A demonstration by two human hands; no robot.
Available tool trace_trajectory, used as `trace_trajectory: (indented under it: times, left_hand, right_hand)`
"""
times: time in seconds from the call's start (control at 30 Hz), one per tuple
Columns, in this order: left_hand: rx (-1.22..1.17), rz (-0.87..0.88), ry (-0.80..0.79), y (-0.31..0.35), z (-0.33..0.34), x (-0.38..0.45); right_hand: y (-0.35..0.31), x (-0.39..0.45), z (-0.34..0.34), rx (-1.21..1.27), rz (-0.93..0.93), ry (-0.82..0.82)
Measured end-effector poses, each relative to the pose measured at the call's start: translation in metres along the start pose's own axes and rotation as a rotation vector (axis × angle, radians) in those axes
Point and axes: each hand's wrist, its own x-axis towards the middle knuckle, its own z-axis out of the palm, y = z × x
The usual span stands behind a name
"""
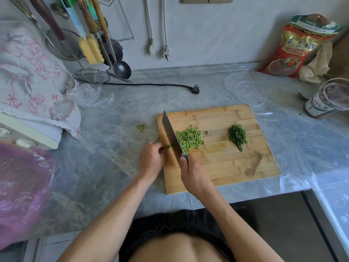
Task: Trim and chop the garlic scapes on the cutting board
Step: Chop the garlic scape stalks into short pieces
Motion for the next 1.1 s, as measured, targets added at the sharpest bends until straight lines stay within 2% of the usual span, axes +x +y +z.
trace_trajectory:
  times: [0.2,0.3,0.47,0.6,0.87,1.1]
  left_hand:
    - [-0.079,-0.063,0.019,0.0,0.003,0.001]
    - [-0.075,-0.055,0.016,0.0,0.005,-0.001]
    - [-0.065,-0.046,0.028,-0.003,0.006,-0.003]
    - [-0.138,-0.1,0.123,0.004,0.01,-0.011]
    - [-0.082,-0.058,0.069,0.003,0.009,-0.007]
    - [-0.065,-0.068,0.083,0.003,0.007,-0.013]
  right_hand:
    - [0.003,-0.004,0.006,-0.083,-0.052,-0.006]
    - [0.001,-0.005,0.005,-0.08,-0.012,-0.015]
    - [-0.01,-0.011,0.001,-0.208,-0.102,-0.063]
    - [-0.006,-0.012,0.005,-0.257,-0.123,-0.037]
    - [-0.002,0.02,0.019,-0.179,-0.121,0.015]
    - [0.0,0.007,0.019,-0.126,-0.046,0.0]
